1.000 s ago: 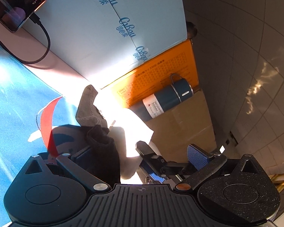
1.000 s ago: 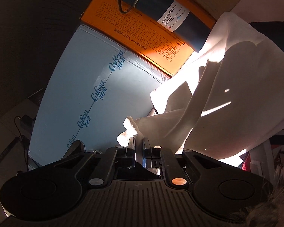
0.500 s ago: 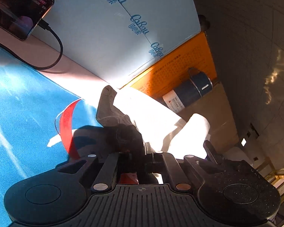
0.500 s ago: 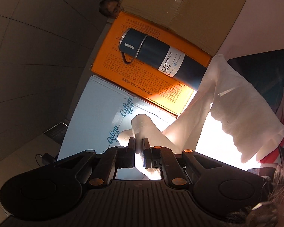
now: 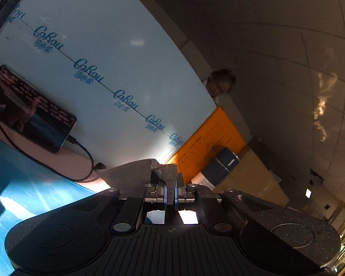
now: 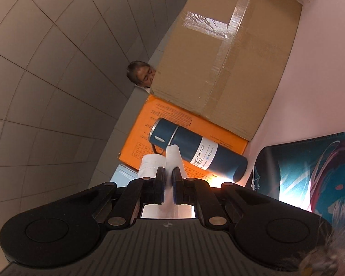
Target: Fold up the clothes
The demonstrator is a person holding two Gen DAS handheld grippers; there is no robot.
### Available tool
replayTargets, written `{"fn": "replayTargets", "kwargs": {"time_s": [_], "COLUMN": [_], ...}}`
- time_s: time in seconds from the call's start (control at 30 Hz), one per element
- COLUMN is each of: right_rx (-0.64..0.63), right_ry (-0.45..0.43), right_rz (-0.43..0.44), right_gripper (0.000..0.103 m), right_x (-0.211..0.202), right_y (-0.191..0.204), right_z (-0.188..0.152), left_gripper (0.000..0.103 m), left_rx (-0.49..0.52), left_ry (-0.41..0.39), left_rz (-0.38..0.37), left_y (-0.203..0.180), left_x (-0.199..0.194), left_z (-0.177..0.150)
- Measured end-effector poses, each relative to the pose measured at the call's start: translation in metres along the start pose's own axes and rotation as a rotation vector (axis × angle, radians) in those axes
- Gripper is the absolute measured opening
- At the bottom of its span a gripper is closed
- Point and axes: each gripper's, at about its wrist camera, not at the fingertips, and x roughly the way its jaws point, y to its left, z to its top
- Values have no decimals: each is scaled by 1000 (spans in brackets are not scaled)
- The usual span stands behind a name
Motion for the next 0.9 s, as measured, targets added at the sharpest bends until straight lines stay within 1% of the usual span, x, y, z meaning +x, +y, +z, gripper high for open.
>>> {"fn": "replayTargets", "kwargs": {"time_s": [0.1,0.2,0.3,0.33,0.4,0.5,0.57,0.7,0.83,0.9], "right_rx": [-26,-55,-80,-102,-127,-149,-187,-259,-327,-343], "right_ry": [-53,-88,-102,-103,-88,-53,-44,-24,-7,17], "right_rz": [18,33,23,-3,-49,-101,-127,-153,-191,-224], "right_gripper": [6,6,6,6,6,6,6,6,6,6], "right_x": [-15,-30,-51,-60,-79,-105,-120,-145,-167,-174], "right_y": [5,10,12,13,12,13,18,29,43,45], "right_z": [6,7,4,1,-6,-14,-20,-30,-38,-38], "left_gripper": [4,4,4,4,4,4,4,4,4,5], "left_rx": [-5,-7,10,24,52,83,104,179,255,289], "left_ry": [-27,-39,-52,-51,-45,-7,16,20,42,59], "left_rz": [64,111,154,169,203,263,297,341,381,402], "left_y": [12,22,28,29,31,33,34,25,19,17], "left_x": [-31,-62,-94,-104,-123,-149,-166,-192,-206,-212], "left_z": [4,0,-5,-7,-13,-21,-27,-30,-32,-35]}}
